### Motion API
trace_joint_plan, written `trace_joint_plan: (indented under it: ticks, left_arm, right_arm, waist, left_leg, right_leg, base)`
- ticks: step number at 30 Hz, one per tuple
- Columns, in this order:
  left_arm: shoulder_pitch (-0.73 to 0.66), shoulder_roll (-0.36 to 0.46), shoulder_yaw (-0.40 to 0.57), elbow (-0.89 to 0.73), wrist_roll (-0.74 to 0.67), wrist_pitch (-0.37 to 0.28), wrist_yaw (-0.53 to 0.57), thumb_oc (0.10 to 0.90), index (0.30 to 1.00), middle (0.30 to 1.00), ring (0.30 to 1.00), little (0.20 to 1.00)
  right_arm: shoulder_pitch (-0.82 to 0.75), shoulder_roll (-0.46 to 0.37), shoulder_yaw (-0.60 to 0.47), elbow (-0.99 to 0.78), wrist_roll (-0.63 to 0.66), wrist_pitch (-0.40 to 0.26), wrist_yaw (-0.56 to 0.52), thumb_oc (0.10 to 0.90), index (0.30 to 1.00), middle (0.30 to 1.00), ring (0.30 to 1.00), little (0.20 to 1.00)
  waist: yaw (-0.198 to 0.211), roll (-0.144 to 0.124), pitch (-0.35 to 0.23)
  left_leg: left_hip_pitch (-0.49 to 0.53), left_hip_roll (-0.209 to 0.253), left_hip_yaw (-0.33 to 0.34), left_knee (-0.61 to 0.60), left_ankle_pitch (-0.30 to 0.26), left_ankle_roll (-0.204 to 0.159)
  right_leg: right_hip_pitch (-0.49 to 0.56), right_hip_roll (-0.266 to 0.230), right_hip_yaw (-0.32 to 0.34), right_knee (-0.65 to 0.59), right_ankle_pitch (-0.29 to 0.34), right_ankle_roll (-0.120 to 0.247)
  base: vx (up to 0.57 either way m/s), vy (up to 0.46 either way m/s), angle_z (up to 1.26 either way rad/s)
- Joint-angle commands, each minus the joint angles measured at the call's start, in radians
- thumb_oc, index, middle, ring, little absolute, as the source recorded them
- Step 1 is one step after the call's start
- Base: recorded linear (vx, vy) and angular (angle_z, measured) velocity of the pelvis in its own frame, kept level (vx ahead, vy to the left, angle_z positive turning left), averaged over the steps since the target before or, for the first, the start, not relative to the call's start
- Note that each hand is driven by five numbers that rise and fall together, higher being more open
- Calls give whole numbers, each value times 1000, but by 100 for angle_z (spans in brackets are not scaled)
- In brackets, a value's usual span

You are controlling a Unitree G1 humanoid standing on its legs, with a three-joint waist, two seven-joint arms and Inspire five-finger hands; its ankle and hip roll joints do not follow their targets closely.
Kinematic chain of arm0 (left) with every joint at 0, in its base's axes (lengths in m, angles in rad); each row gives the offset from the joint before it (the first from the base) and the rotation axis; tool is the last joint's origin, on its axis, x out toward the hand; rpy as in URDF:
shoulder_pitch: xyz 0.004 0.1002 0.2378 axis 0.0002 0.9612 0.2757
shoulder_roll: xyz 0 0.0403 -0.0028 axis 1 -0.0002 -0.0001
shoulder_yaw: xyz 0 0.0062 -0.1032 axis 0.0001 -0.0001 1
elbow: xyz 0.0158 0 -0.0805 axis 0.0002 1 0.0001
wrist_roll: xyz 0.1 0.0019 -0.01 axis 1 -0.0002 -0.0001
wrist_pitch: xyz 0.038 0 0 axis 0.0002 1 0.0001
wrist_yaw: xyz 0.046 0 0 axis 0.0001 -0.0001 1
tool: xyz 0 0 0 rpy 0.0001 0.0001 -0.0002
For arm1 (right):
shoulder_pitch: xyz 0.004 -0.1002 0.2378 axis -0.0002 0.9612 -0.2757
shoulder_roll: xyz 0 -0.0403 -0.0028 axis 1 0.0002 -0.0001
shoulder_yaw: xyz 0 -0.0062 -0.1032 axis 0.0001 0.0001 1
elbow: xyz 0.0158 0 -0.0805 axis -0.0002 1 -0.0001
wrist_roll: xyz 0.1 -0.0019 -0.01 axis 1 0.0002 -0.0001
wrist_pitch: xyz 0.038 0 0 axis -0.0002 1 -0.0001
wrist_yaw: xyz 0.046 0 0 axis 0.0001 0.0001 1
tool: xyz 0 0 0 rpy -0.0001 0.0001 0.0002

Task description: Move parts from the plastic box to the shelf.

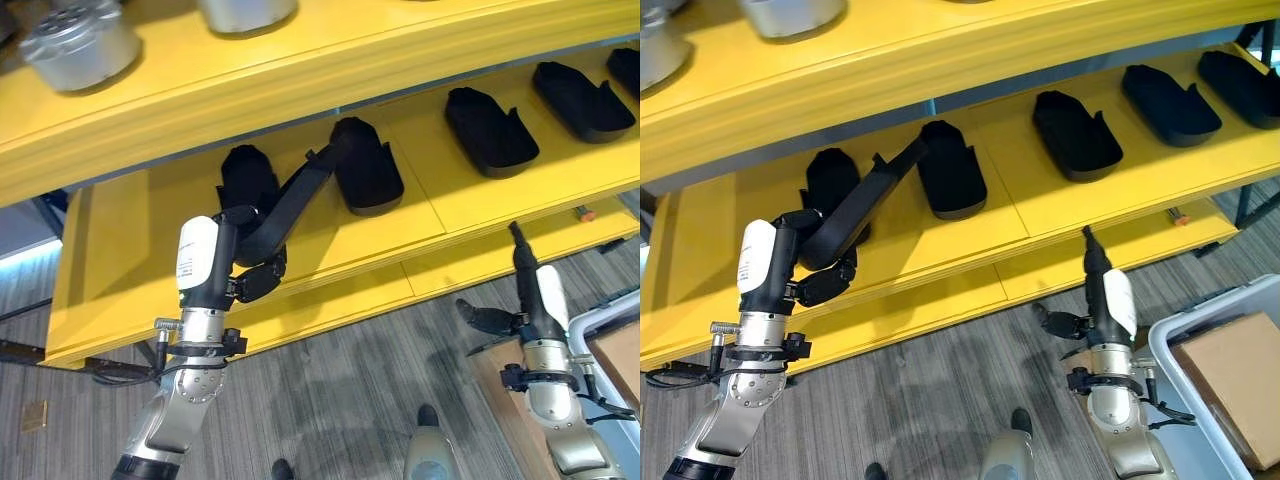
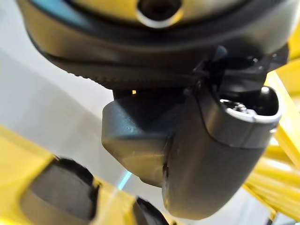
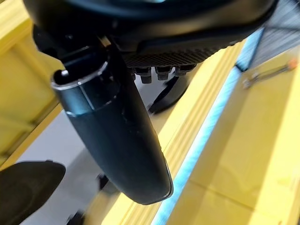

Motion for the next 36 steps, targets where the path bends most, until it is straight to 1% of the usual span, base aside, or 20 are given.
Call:
trace_joint_plan:
  ticks: [1,2,6,7,12,13,14,16,18,19,24,27,28,29,30,31,32,34,35,36]
  left_arm:
    - [-55,33,91,-129,-30,-87,84,400,300,300,300,300]
    - [-53,47,97,-135,-30,-91,83,400,300,300,300,300]
    - [-51,61,107,-139,-30,-87,86,400,300,300,300,300]
    - [-45,60,114,-141,-32,-84,85,400,300,300,300,300]
    - [-12,53,149,-159,-24,-74,98,400,300,300,300,300]
    - [2,52,163,-167,-24,-74,103,400,300,300,300,300]
    - [4,53,164,-170,-25,-73,102,400,300,300,300,300]
    - [8,58,175,-180,-29,-73,112,400,300,300,300,300]
    - [8,59,175,-181,-29,-72,111,400,300,300,300,300]
    - [1,71,181,-192,-26,-70,130,400,300,300,300,300]
    - [-2,85,196,-202,-10,-64,161,400,300,300,300,300]
    - [-8,98,203,-204,19,-54,179,400,300,300,300,300]
    - [-12,116,203,-191,33,-50,187,400,300,300,300,300]
    - [-12,124,204,-180,39,-45,192,400,300,300,300,300]
    - [-14,130,205,-167,45,-41,191,400,300,300,300,300]
    - [-8,128,210,-149,53,-32,187,400,300,300,300,300]
    - [-6,125,212,-138,56,-28,181,400,300,300,300,300]
    - [2,117,218,-122,49,-21,170,400,300,300,300,300]
    - [13,101,222,-109,41,-16,158,400,300,300,300,300]
    - [13,101,223,-109,41,-16,158,400,300,300,300,300]
  right_arm:
    - [-35,-43,-58,-101,-5,-75,-48,900,1000,1000,1000,1000]
    - [-32,-34,-63,-103,-8,-72,-44,900,1000,1000,1000,1000]
    - [-33,-10,-61,-99,-8,-67,-42,900,1000,1000,1000,1000]
    - [-29,0,-65,-97,-13,-64,-40,900,1000,1000,1000,1000]
    - [-11,15,-74,-81,-13,-56,-20,900,1000,1000,1000,1000]
    - [-5,22,-80,-76,-7,-54,-17,900,1000,1000,1000,1000]
    - [-4,22,-80,-76,-7,-54,-17,900,1000,1000,1000,1000]
    - [2,26,-93,-72,7,-55,-19,900,1000,1000,1000,1000]
    - [2,27,-93,-71,7,-56,-18,900,1000,1000,1000,1000]
    - [-3,28,-101,-76,11,-56,-24,900,1000,1000,1000,1000]
    - [-14,37,-94,-78,7,-60,-32,900,1000,1000,1000,1000]
    - [-10,58,-91,-66,3,-60,-40,900,1000,1000,1000,1000]
    - [-17,67,-86,-61,4,-57,-44,900,1000,1000,1000,1000]
    - [-25,65,-77,-61,-1,-57,-46,900,1000,1000,1000,1000]
    - [-34,63,-69,-57,-6,-54,-42,900,1000,1000,1000,1000]
    - [-30,56,-61,-48,-16,-51,-27,900,1000,1000,1000,1000]
    - [-31,51,-57,-40,-20,-46,-19,900,1000,1000,1000,1000]
    - [-33,53,-53,-31,-14,-43,-8,900,1000,1000,1000,1000]
    - [-25,54,-52,-26,-16,-46,-3,900,1000,1000,1000,1000]
    - [-26,54,-51,-26,-16,-47,-3,900,1000,1000,1000,1000]
  waist:
    - [1,-30,-110]
    - [11,-38,-115]
    - [24,-61,-127]
    - [34,-76,-135]
    - [59,-121,-151]
    - [70,-138,-155]
    - [69,-139,-155]
    - [89,-166,-149]
    - [86,-168,-149]
    - [105,-190,-125]
    - [114,-206,-99]
    - [117,-213,-82]
    - [111,-206,-78]
    - [115,-188,-75]
    - [111,-179,-73]
    - [99,-159,-84]
    - [96,-157,-92]
    - [90,-147,-99]
    - [81,-136,-107]
    - [81,-137,-107]
  left_leg:
    - [-19,62,-24,69,33,13]
    - [-18,37,-30,64,4,19]
    - [-8,9,-38,48,-19,26]
    - [-7,-3,-40,50,-32,30]
    - [-15,-19,-47,73,-59,35]
    - [-24,-21,-55,87,-69,37]
    - [-26,-22,-57,90,-71,38]
    - [-61,-29,-75,139,-93,39]
    - [-68,-31,-81,149,-98,40]
    - [-126,-66,-104,247,-146,52]
    - [-200,-115,-116,376,-216,82]
    - [-252,-163,-105,458,-275,126]
    - [-258,-180,-93,457,-286,147]
    - [-244,-174,-78,444,-289,155]
    - [-228,-186,-71,412,-270,167]
    - [-186,-196,-59,333,-243,187]
    - [-155,-209,-50,256,-208,197]
    - [-109,-225,-47,162,-170,209]
    - [-85,-241,-50,95,-131,212]
    - [-86,-242,-49,89,-123,211]
  right_leg:
    - [-20,3,41,43,4,-28]
    - [16,-19,29,-1,31,-14]
    - [71,-37,8,-89,60,-2]
    - [97,-45,-5,-122,73,3]
    - [155,-51,-38,-195,104,16]
    - [168,-52,-45,-212,113,18]
    - [170,-52,-47,-216,115,18]
    - [187,-60,-69,-234,130,23]
    - [190,-62,-74,-237,132,24]
    - [196,-90,-85,-240,172,34]
    - [179,-131,-78,-244,231,48]
    - [152,-181,-60,-251,363,55]
    - [123,-199,-61,-245,433,50]
    - [108,-197,-85,-239,433,43]
    - [87,-186,-86,-221,412,32]
    - [81,-115,-58,-174,320,8]
    - [72,-68,-52,-153,271,-9]
    - [58,17,-34,-114,194,-33]
    - [47,112,-9,-77,118,-55]
    - [43,112,-9,-78,122,-57]
  base:
    - [27,230,20]
    - [41,225,22]
    - [47,176,17]
    - [58,116,17]
    - [62,86,14]
    - [35,53,4]
    - [26,45,9]
    - [3,52,17]
    - [-22,82,35]
    - [-50,130,34]
    - [-58,164,28]
    - [-61,319,15]
    - [-51,400,13]
    - [-46,435,-8]
    - [25,495,-50]
    - [38,478,-61]
    - [66,418,-46]
    - [48,234,-22]
    - [28,155,-21]
    - [40,145,-1]
